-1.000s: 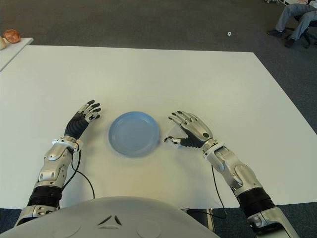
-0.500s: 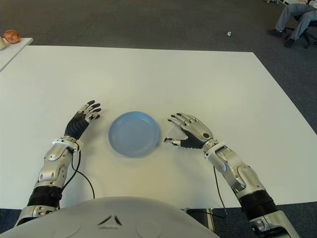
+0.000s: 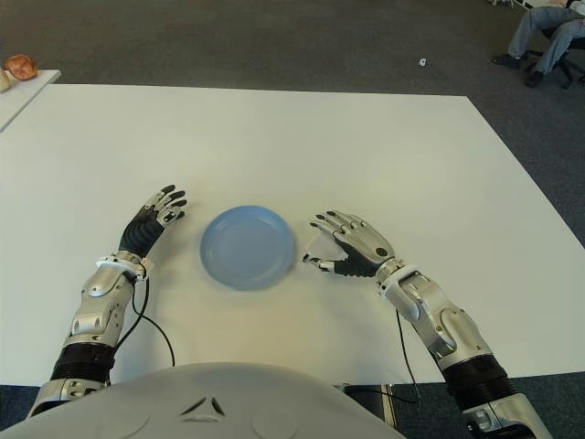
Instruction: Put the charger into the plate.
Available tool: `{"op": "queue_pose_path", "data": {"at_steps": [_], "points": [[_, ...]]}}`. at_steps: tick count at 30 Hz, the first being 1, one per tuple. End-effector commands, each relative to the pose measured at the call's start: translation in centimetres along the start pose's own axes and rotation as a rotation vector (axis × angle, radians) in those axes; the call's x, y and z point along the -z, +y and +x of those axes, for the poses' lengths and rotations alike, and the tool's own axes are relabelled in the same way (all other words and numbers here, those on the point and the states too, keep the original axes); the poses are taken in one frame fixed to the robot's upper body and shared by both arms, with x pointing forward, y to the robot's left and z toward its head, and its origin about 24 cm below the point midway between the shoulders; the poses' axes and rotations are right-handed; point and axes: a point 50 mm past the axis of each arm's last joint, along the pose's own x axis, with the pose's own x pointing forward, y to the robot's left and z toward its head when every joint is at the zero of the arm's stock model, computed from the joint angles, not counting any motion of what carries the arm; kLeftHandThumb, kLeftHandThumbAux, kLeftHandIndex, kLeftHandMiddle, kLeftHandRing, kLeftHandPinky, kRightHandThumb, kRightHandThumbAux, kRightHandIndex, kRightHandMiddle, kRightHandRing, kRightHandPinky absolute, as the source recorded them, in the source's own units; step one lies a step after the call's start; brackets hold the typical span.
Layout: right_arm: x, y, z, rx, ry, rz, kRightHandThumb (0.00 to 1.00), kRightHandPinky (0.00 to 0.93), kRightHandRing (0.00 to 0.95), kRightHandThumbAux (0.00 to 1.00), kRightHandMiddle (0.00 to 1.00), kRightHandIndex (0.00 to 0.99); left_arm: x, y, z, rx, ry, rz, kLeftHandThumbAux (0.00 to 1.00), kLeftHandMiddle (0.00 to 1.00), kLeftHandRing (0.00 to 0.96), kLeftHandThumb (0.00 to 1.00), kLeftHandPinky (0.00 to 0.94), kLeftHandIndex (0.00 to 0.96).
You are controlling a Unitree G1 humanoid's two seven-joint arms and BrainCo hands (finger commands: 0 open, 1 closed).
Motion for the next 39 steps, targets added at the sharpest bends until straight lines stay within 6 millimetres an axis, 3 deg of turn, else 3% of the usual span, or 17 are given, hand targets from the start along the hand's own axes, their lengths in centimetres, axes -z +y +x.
{"op": "queue_pose_path", "data": {"at_steps": [1,17,39], "points": [[0.1,0.4,-0.2,-0.016,0.015,0.009,0.243,0.000,0.000,0.194,0.000,0.000,0.7,0.0,-0.2,0.002,0.033,-0.005,0.595,0.137,0.133,0.000,0.130,0.083],[0.1,1.5,-0.4,-0.028,0.028,0.021,0.267,0.000,0.000,0.188,0.000,0.000,0.6,0.0,-0.1,-0.012,0.041,-0.005,0.604,0.142,0.142,0.000,0.142,0.081],[0.3,4.6,0.2,0.011,0.058,0.029,0.267,0.000,0.000,0.214,0.000,0.000,0.2,0.2,-0.1,-0.010,0.026,0.016,0.598,0.130,0.132,0.000,0.138,0.084]]}}
